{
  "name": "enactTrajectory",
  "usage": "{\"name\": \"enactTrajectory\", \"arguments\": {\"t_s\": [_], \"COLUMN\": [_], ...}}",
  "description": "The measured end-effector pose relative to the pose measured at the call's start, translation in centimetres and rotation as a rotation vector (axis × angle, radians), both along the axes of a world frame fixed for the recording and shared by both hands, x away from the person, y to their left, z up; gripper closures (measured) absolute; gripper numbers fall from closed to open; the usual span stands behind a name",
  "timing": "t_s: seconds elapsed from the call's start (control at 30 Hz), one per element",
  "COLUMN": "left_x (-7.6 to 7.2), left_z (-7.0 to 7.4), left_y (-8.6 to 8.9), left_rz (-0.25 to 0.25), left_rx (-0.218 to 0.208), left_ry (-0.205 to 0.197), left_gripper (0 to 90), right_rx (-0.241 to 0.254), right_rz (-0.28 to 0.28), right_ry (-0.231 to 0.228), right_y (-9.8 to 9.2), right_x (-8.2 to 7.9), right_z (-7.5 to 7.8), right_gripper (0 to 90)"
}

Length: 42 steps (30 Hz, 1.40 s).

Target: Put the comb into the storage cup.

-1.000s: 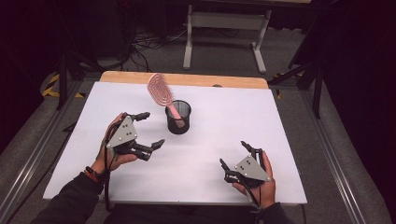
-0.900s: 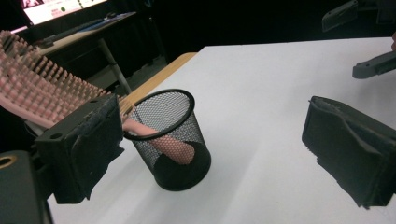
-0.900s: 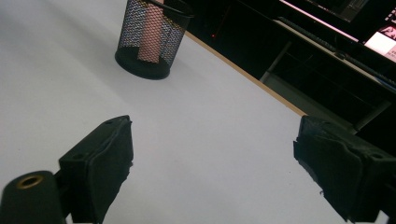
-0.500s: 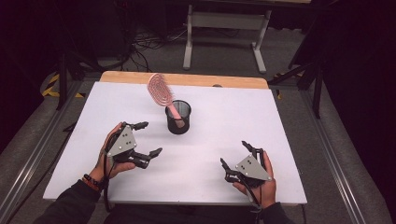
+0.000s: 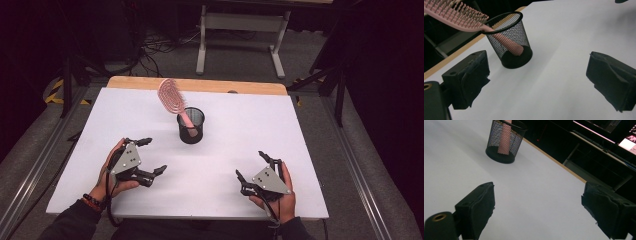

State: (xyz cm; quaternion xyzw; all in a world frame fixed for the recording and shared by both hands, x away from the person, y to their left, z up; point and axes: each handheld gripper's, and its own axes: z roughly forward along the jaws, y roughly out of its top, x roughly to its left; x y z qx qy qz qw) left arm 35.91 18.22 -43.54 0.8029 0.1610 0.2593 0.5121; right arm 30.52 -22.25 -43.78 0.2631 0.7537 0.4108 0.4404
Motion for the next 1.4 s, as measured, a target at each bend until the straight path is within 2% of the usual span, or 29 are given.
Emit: {"name": "enactTrajectory", "arguments": {"t_s": [0.47, 0.53, 0.7, 0.73, 0.83, 0.97, 1.1, 1.23, 1.3, 1.4], "left_x": [-1.0, -1.1, -1.2, -1.1, -1.0, -1.5, -2.1, -2.1, -2.2, -2.1], "left_z": [-1.0, -1.3, -1.6, -1.9, -2.4, -2.7, -3.0, -3.2, -3.1, -3.2], "left_y": [1.9, 2.4, 3.0, 3.3, 3.9, 4.6, 5.3, 5.4, 5.4, 5.4], "left_rz": [0.043, 0.056, 0.073, 0.089, 0.094, 0.116, 0.125, 0.127, 0.129, 0.132], "left_rx": [0.037, 0.036, 0.045, 0.050, 0.029, 0.029, 0.002, -0.031, -0.031, -0.040], "left_ry": [-0.017, -0.002, -0.001, 0.000, 0.030, 0.032, 0.041, 0.065, 0.055, 0.062], "left_gripper": [5.4, 5.4, 5.4, 5.4, 5.4, 5.4, 5.6, 5.7, 5.8, 6.0], "right_rx": [0.016, 0.019, 0.025, 0.026, 0.033, 0.045, 0.037, 0.048, 0.051, 0.049], "right_rz": [0.001, 0.002, 0.002, 0.002, 0.001, 0.001, 0.005, 0.003, 0.005, 0.007], "right_ry": [-0.001, 0.003, 0.006, 0.006, 0.006, 0.010, 0.015, 0.009, 0.014, 0.013], "right_y": [-0.1, -0.2, -0.3, -0.4, -0.5, -0.6, -0.6, -0.8, -0.8, -0.7], "right_x": [-0.1, -0.1, 0.1, 0.1, 0.3, 0.5, 0.5, 0.4, 0.5, 0.5], "right_z": [0.2, 0.2, 0.1, 0.1, 0.2, 0.2, 0.0, 0.2, 0.2, 0.1], "right_gripper": [11.6, 11.6, 11.5, 11.5, 11.5, 11.5, 11.5, 11.5, 11.4, 11.5]}}
